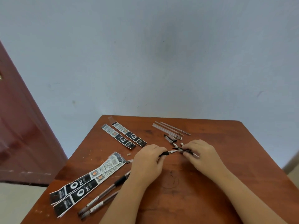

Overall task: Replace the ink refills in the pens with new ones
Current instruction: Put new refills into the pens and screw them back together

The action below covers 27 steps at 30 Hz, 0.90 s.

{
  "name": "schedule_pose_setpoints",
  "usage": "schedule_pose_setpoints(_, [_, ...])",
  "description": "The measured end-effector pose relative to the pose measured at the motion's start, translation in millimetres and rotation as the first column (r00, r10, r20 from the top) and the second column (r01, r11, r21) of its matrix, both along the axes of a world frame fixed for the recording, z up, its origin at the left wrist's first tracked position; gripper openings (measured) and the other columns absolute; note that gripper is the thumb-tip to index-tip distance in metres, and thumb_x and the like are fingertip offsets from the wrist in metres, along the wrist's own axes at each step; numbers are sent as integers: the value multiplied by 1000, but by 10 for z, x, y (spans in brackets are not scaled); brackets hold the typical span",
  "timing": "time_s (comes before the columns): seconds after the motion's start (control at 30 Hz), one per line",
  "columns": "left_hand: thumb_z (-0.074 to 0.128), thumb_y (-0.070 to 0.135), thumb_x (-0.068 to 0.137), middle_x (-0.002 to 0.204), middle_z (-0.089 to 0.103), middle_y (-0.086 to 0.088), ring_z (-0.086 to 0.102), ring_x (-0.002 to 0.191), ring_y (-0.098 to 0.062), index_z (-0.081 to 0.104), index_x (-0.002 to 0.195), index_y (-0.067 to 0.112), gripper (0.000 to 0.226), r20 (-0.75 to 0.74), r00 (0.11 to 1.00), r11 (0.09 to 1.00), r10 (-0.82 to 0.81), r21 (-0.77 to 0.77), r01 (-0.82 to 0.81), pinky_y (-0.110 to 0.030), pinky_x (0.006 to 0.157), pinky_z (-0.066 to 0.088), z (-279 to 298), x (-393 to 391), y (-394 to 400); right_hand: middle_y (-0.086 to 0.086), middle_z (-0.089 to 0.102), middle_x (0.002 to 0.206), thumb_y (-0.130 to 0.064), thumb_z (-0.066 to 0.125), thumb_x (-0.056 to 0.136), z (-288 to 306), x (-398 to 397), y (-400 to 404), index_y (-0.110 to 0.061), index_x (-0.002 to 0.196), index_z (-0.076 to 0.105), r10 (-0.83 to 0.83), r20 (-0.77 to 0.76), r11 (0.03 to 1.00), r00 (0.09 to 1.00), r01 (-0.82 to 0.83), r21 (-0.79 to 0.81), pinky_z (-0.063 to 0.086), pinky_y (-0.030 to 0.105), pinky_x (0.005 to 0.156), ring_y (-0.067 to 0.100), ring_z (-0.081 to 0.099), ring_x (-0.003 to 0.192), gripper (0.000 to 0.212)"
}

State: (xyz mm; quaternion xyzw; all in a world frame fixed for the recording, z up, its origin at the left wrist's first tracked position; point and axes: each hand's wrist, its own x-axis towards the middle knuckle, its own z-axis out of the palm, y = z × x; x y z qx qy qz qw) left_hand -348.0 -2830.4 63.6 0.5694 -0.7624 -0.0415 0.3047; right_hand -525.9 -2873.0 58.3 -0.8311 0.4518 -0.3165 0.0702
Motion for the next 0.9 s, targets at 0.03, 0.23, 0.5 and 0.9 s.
schedule_pose_setpoints(0.03, [49,22,79,90,69,-2,62,86,-18,69,98,14,28,0,1000,1000,-4,-3,4,-21,73,39,-5,-14,3,5,71,76,-15,63,65,9,-8,4,-9,80,72,2,1,1000,1000,-2,14,43,25,70,22,64,73,18])
schedule_pose_setpoints(0.23, [53,16,88,103,65,-1,56,99,-15,63,110,16,24,-22,999,997,-39,-73,37,-17,81,34,-30,-35,1,7,70,78,-16,60,67,9,3,36,-8,81,71,38,8,998,999,-39,53,44,26,67,24,63,75,19])
schedule_pose_setpoints(0.5, [46,33,80,72,69,1,63,67,-14,73,87,19,31,-2,987,987,-159,9,159,-26,57,52,-41,-27,-17,0,69,79,-30,57,75,39,-5,110,-16,84,72,208,-31,969,978,-202,144,48,17,68,8,60,74,23])
schedule_pose_setpoints(0.9, [50,25,76,88,69,-3,61,83,-16,70,100,14,33,-83,982,985,-172,-48,169,-13,72,37,-33,-4,2,-10,63,81,-18,67,75,106,-46,107,-10,93,71,162,91,966,983,-177,186,37,1,73,-5,54,73,19])
